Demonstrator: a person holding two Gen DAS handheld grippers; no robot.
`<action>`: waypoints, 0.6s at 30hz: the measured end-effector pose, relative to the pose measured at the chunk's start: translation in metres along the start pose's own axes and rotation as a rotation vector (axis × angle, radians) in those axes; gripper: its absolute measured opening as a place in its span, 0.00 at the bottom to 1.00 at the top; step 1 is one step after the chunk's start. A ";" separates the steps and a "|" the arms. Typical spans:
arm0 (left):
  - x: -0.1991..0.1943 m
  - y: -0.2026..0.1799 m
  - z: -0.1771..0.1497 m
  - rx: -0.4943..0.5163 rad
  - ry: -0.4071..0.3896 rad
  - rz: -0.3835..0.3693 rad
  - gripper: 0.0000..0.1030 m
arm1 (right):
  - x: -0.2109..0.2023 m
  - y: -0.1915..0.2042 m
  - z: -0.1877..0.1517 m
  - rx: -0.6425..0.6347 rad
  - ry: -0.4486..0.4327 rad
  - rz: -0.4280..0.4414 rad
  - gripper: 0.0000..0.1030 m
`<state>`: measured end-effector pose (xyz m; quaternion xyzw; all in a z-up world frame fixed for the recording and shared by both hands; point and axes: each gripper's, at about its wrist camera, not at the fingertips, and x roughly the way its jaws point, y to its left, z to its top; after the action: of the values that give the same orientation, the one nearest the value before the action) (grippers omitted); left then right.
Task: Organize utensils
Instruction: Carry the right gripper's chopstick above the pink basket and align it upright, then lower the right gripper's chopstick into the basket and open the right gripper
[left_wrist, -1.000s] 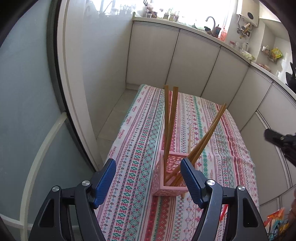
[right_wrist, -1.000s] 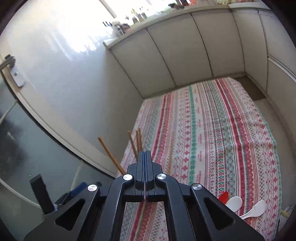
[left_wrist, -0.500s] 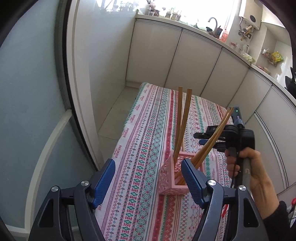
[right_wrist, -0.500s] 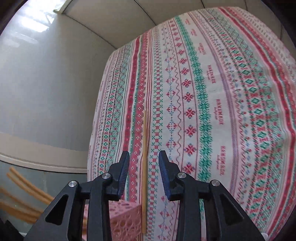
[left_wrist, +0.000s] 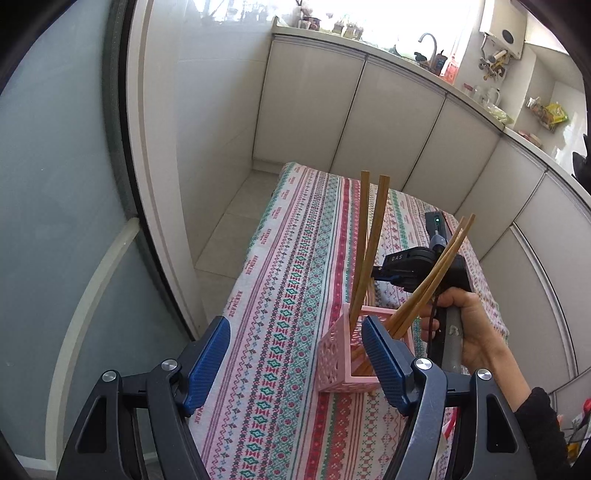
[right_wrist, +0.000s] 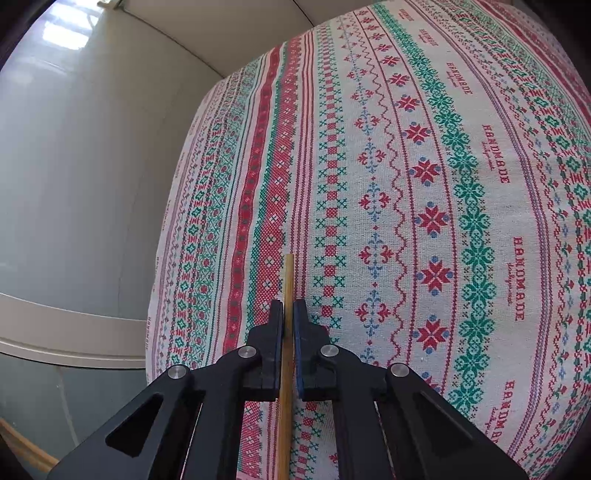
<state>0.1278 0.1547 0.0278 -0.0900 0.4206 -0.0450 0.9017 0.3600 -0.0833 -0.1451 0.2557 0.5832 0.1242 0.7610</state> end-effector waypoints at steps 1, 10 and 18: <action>0.001 -0.001 0.000 0.004 -0.001 0.002 0.73 | -0.006 -0.003 -0.003 0.010 -0.013 0.002 0.05; 0.006 -0.012 -0.003 -0.024 0.026 -0.022 0.73 | -0.142 0.003 -0.050 0.006 -0.235 0.010 0.05; -0.002 -0.017 -0.008 -0.063 0.021 -0.038 0.73 | -0.275 0.046 -0.119 -0.110 -0.499 -0.034 0.05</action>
<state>0.1200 0.1376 0.0274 -0.1259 0.4293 -0.0499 0.8929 0.1722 -0.1494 0.0834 0.2269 0.3739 0.0757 0.8961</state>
